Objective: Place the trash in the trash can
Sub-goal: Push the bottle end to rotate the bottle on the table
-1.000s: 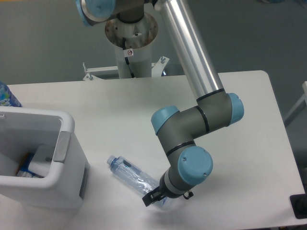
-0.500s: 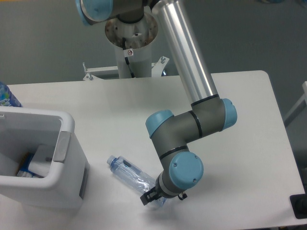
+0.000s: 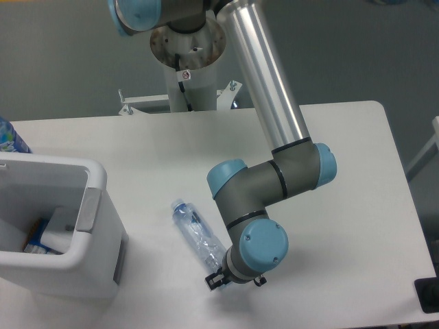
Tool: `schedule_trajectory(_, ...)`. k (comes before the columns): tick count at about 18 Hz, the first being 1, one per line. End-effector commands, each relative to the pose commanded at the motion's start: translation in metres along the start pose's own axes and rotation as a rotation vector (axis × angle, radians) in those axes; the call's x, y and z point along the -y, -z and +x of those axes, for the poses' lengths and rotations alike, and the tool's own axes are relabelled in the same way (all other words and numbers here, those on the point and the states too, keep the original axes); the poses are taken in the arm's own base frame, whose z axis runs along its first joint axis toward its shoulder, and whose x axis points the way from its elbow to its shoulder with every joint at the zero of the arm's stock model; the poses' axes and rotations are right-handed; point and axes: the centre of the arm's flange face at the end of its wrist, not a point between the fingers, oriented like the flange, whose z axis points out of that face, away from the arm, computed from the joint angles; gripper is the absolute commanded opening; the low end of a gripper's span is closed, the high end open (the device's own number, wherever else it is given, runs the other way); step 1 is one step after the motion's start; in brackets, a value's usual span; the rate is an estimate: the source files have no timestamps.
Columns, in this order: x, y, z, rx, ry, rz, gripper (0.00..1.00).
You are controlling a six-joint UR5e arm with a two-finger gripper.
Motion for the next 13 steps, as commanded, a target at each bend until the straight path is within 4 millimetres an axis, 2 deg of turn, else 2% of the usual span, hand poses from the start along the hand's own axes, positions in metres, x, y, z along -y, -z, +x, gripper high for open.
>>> schedule_trajectory(7, -0.001, 0.008, 0.001, 0.0, -0.006, 0.012, 0.55)
schedule_trajectory(13, -0.005, 0.028, 0.003, -0.006, -0.02, 0.039, 0.55)
